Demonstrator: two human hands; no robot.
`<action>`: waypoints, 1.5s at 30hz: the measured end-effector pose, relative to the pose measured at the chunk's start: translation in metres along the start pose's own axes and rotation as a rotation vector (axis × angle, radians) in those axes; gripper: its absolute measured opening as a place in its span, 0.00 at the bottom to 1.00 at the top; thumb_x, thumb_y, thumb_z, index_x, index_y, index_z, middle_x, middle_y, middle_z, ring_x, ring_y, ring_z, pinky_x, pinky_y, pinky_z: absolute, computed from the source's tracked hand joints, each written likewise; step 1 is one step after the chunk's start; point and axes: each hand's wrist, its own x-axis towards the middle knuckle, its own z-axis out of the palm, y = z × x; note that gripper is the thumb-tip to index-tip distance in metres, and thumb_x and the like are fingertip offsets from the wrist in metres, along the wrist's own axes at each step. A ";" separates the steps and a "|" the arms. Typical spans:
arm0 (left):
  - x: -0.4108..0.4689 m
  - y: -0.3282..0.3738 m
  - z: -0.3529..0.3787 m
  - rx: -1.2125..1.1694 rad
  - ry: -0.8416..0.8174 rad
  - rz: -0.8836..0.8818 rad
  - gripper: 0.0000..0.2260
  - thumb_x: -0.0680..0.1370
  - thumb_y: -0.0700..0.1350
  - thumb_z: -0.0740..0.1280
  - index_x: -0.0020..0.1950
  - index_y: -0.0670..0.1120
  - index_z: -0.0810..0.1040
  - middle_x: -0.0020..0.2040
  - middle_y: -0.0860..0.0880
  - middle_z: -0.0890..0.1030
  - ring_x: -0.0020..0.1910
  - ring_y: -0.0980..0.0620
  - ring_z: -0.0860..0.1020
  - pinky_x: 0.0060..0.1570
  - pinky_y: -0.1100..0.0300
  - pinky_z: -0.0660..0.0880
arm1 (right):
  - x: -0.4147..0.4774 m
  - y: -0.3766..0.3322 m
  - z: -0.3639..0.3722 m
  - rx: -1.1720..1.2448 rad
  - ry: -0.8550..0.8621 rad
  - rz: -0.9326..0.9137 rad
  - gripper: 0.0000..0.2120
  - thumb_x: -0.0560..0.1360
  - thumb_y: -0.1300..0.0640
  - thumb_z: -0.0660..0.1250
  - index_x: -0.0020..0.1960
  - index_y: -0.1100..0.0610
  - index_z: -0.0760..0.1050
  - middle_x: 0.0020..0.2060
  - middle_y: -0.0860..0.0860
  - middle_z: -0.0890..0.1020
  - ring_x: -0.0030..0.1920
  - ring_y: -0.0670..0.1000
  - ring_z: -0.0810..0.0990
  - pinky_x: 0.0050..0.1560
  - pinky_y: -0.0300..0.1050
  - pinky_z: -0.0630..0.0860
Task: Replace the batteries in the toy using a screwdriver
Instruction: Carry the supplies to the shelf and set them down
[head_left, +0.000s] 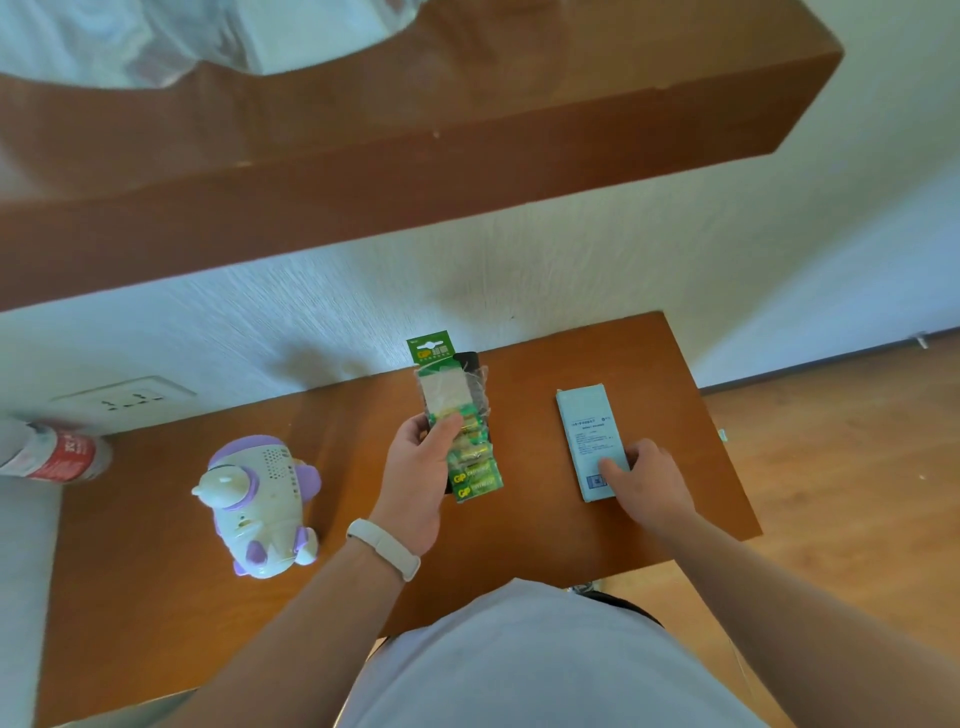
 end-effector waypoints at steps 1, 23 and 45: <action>0.000 0.000 0.000 0.000 -0.001 -0.001 0.12 0.80 0.45 0.69 0.62 0.46 0.75 0.50 0.46 0.87 0.48 0.45 0.86 0.41 0.51 0.82 | -0.001 -0.002 -0.001 -0.002 0.017 -0.008 0.16 0.77 0.41 0.66 0.57 0.50 0.68 0.50 0.48 0.76 0.44 0.47 0.80 0.33 0.39 0.77; -0.010 -0.001 -0.003 -0.057 -0.058 0.035 0.13 0.79 0.44 0.71 0.62 0.47 0.75 0.51 0.46 0.86 0.50 0.44 0.86 0.40 0.53 0.82 | -0.079 -0.119 0.000 0.264 -0.338 -0.477 0.23 0.67 0.32 0.68 0.56 0.42 0.70 0.44 0.44 0.80 0.44 0.47 0.83 0.44 0.50 0.85; 0.001 -0.002 -0.029 -0.063 0.039 0.022 0.09 0.83 0.44 0.64 0.62 0.48 0.76 0.51 0.48 0.86 0.49 0.49 0.85 0.43 0.54 0.82 | -0.055 -0.102 -0.001 0.583 -0.309 -0.307 0.09 0.75 0.54 0.74 0.52 0.51 0.76 0.44 0.49 0.85 0.44 0.47 0.86 0.41 0.39 0.81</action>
